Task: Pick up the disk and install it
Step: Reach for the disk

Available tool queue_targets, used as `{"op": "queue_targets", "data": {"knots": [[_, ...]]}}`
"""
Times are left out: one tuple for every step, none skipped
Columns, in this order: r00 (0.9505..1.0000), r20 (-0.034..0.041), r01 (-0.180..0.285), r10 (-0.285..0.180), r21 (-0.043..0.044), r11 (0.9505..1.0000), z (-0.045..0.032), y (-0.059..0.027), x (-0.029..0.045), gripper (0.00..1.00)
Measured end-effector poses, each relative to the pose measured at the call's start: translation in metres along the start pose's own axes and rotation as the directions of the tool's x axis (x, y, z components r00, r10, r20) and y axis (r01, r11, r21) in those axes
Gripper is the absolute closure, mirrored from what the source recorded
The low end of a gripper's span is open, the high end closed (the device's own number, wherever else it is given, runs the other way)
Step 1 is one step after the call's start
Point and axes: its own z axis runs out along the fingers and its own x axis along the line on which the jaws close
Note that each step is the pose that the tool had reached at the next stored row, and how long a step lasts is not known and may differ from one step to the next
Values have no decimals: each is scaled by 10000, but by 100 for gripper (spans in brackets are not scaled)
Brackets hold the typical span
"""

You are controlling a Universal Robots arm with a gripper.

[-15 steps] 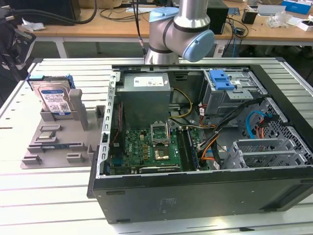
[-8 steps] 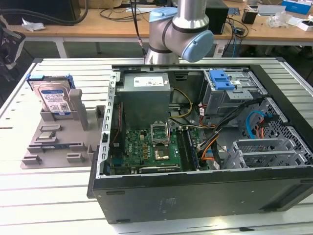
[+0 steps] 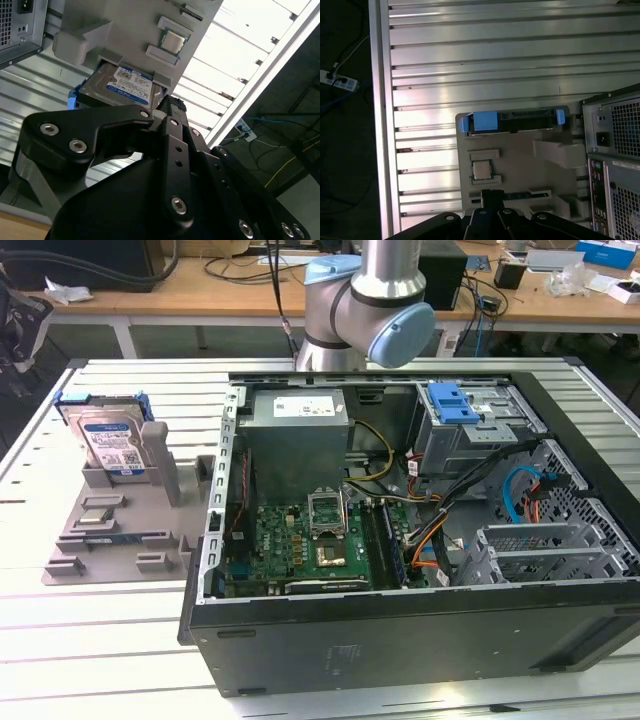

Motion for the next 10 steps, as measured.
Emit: {"op": "queue_targets", "data": {"knots": [[10000,0,-1,1,0,10000,0,8,9,89],[10000,0,-1,1,0,10000,1,9,17,89],[10000,1,1,-1,-1,10000,1,9,18,89],[10000,0,3,-3,-1,10000,1,9,19,89],[10000,0,2,-2,0,10000,0,9,19,89],[10000,0,1,-1,0,10000,0,9,21,89],[10000,0,1,-1,0,10000,0,9,21,89],[10000,0,1,-1,0,10000,0,9,21,89],[10000,0,1,-1,-1,10000,0,9,21,89],[10000,0,0,0,0,10000,0,9,22,89]]}}
